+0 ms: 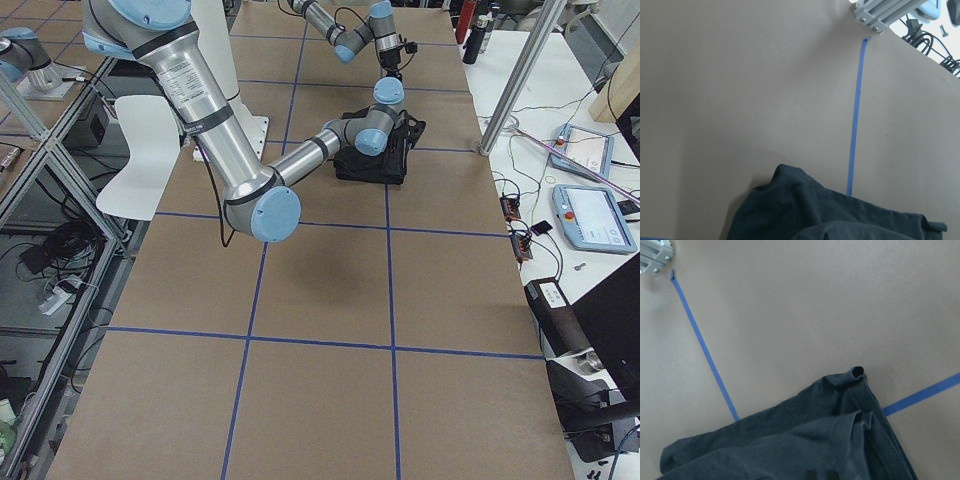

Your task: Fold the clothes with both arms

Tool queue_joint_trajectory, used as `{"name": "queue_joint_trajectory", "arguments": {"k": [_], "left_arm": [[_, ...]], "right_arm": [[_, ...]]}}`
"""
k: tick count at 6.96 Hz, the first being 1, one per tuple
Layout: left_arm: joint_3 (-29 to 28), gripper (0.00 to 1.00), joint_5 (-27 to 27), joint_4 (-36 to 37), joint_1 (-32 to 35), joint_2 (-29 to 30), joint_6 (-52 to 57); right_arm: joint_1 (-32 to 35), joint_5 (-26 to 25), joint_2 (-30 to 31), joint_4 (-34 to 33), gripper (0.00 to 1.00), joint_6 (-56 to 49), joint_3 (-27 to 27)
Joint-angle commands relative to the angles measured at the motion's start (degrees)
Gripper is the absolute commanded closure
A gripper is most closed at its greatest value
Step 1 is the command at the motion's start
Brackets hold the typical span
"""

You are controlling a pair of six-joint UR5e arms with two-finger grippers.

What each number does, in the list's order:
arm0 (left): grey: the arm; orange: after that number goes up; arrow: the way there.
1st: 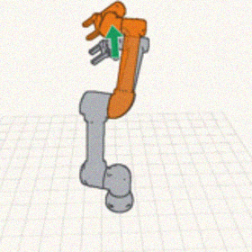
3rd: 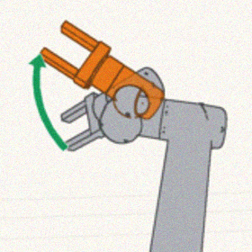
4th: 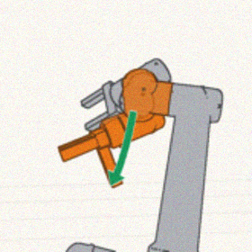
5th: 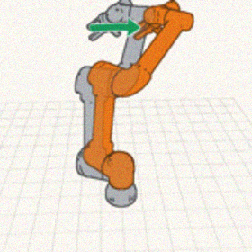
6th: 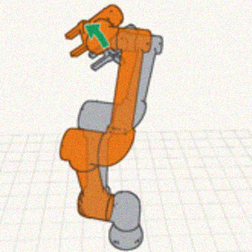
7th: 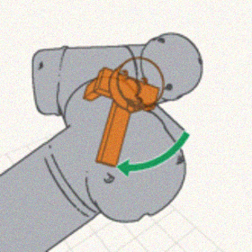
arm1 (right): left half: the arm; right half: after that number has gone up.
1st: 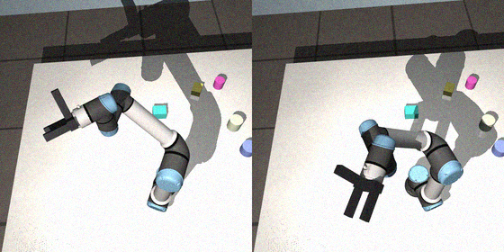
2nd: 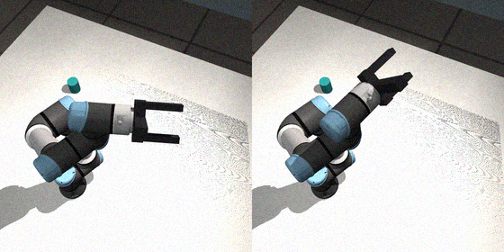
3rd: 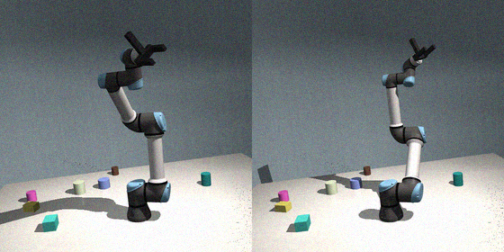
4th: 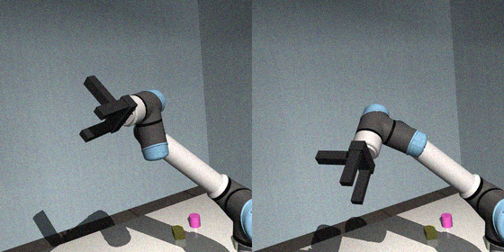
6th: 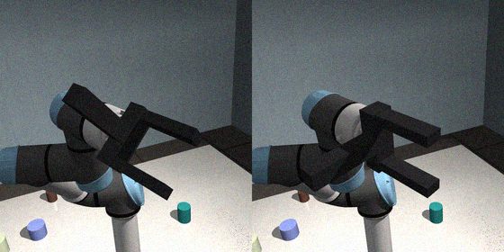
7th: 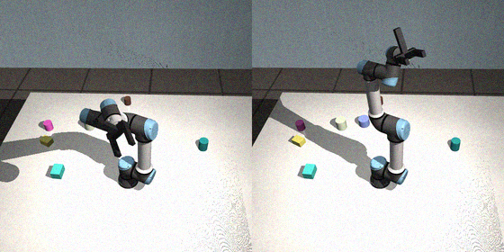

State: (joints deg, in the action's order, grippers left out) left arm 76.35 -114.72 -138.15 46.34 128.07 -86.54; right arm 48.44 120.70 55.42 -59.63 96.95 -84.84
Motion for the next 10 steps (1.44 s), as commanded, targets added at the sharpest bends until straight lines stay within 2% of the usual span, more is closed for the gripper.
{"name": "queue_joint_trajectory", "arguments": {"k": [1,5,7,9,10], "left_arm": [[-0.1,0.01,0.1,0.4,0.6,0.3,-0.2],[0.4,0.01,-0.4,0.9,2.7,-0.4,0.2],[7.5,0.01,-0.5,0.8,3.1,-8.7,2.3],[14.6,0.01,-1.9,2.2,6.6,-17.4,14.1],[16.3,0.01,-3.4,7.1,10.1,-17.7,19.3]], "right_arm": [[1.4,0.2,-1.9,0.0,0.01,0.3,2.8],[1.5,0.7,-3.0,0.0,0.01,-0.8,1.6],[4.0,1.4,-0.2,-0.8,0.00,-3.4,-1.8],[10.3,4.1,6.2,-2.7,0.00,-18.4,-2.5],[14.0,5.3,7.7,-9.1,0.00,-31.9,-3.0]]}}
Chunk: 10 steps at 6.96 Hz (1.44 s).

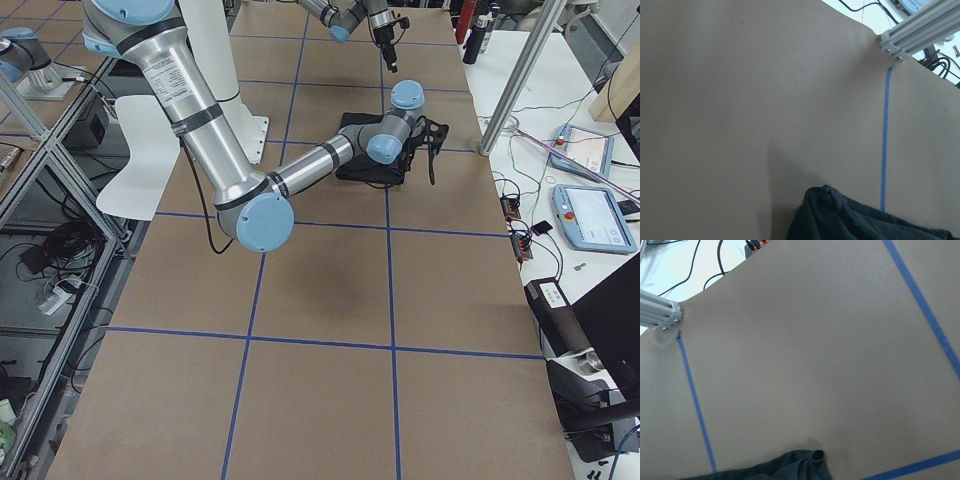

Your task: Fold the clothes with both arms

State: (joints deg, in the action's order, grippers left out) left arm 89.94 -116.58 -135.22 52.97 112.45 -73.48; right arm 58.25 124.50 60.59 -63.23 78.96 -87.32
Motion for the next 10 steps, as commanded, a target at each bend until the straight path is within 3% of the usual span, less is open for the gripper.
{"name": "queue_joint_trajectory", "arguments": {"k": [1,2,3,5,8,10], "left_arm": [[5.2,0.01,-1.5,11.8,6.6,-2.1,15.0],[6.1,0.01,-1.4,16.1,9.8,-2.4,22.0],[5.5,0.01,-0.8,16.0,11.2,-5.0,27.5],[1.2,0.01,0.8,14.6,16.3,-6.4,30.3],[1.7,0.01,-1.6,9.4,18.7,-6.6,42.2],[1.5,0.01,-1.6,9.3,19.4,-8.4,43.5]], "right_arm": [[6.3,2.1,2.5,-14.9,0.00,-27.4,-0.7],[7.0,2.1,2.6,-20.9,0.00,-38.2,-0.3],[9.1,2.5,4.9,-23.7,0.00,-47.7,-0.5],[15.5,10.7,9.8,-24.8,0.00,-57.5,-0.7],[20.7,10.8,15.1,-23.9,0.00,-60.5,-2.0],[21.8,10.2,18.5,-24.0,0.00,-60.5,-1.0]]}}
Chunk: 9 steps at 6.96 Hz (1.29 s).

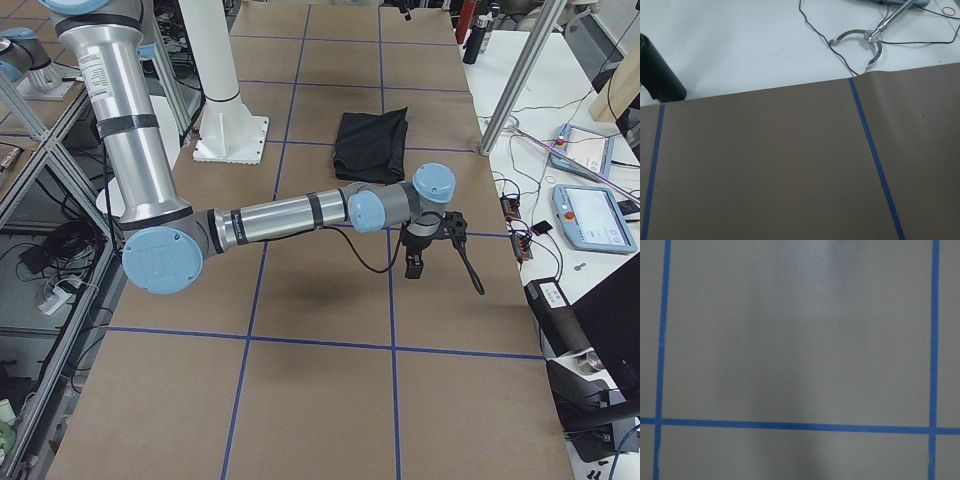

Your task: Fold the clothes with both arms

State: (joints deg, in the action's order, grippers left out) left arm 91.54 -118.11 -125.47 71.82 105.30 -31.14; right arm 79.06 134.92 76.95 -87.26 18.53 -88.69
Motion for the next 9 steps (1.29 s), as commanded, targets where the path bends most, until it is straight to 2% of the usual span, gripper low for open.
{"name": "queue_joint_trajectory", "arguments": {"k": [1,2,3,4,6,7,8,9], "left_arm": [[-0.4,0.01,0.2,-1.2,0.6,-2.5,1.2],[-1.4,0.01,0.0,-0.7,0.9,-3.6,1.3],[-1.0,0.01,-0.4,0.6,1.6,-5.3,1.3],[-1.2,0.01,-3.6,4.8,4.1,-6.2,6.7],[-1.3,0.01,-3.4,18.5,8.9,-6.2,30.1],[-1.1,0.01,-3.4,22.3,10.4,-6.2,37.3],[-0.1,0.01,-3.4,29.9,13.1,-6.2,42.3],[-0.4,0.01,-3.8,32.9,13.9,-7.4,48.7]], "right_arm": [[2.7,0.2,2.0,0.2,0.00,-0.2,-0.1],[4.4,0.6,2.6,0.1,0.00,-0.9,-0.4],[5.0,0.1,5.0,-0.2,0.00,-7.0,-1.0],[5.0,-0.3,6.4,-0.1,0.00,-12.8,-1.4],[5.3,-0.3,9.5,0.0,0.00,-13.3,-3.7],[5.3,-0.4,10.3,0.0,0.00,-13.3,-4.6],[5.3,-0.4,10.8,0.0,0.00,-13.3,-4.7],[5.3,0.1,10.9,0.0,0.00,-13.3,-4.8]]}}
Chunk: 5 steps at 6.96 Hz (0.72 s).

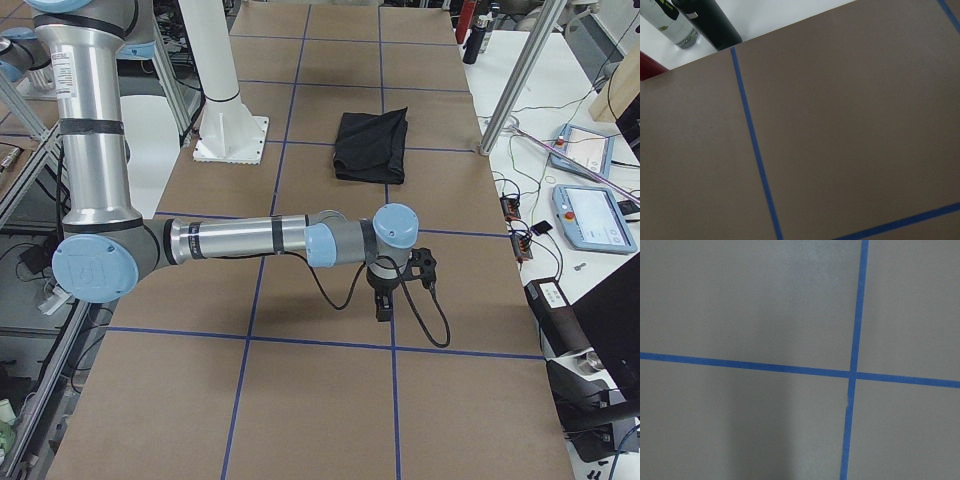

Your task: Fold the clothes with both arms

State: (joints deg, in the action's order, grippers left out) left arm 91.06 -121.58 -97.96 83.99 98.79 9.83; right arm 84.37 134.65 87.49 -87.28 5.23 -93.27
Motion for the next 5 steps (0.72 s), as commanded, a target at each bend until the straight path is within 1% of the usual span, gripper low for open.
{"name": "queue_joint_trajectory", "arguments": {"k": [1,2,3,4,5], "left_arm": [[0.3,0.01,-0.9,6.5,2.7,-3.1,8.5],[0.5,0.01,-5.2,11.6,2.8,-3.0,8.5],[0.0,0.01,-8.8,13.2,3.1,-3.9,8.6],[0.1,0.01,-9.5,12.6,3.4,-6.6,8.9],[0.1,0.01,-9.5,12.5,5.1,-7.6,8.9]], "right_arm": [[0.0,0.6,0.4,0.0,0.00,0.0,-0.2],[0.0,0.9,1.1,0.0,0.00,0.0,-0.9],[0.0,0.9,2.9,0.0,0.00,0.1,-2.7],[0.0,1.5,5.1,0.0,0.00,0.1,-4.5],[0.0,1.9,6.6,0.1,0.00,0.1,-4.7]]}}
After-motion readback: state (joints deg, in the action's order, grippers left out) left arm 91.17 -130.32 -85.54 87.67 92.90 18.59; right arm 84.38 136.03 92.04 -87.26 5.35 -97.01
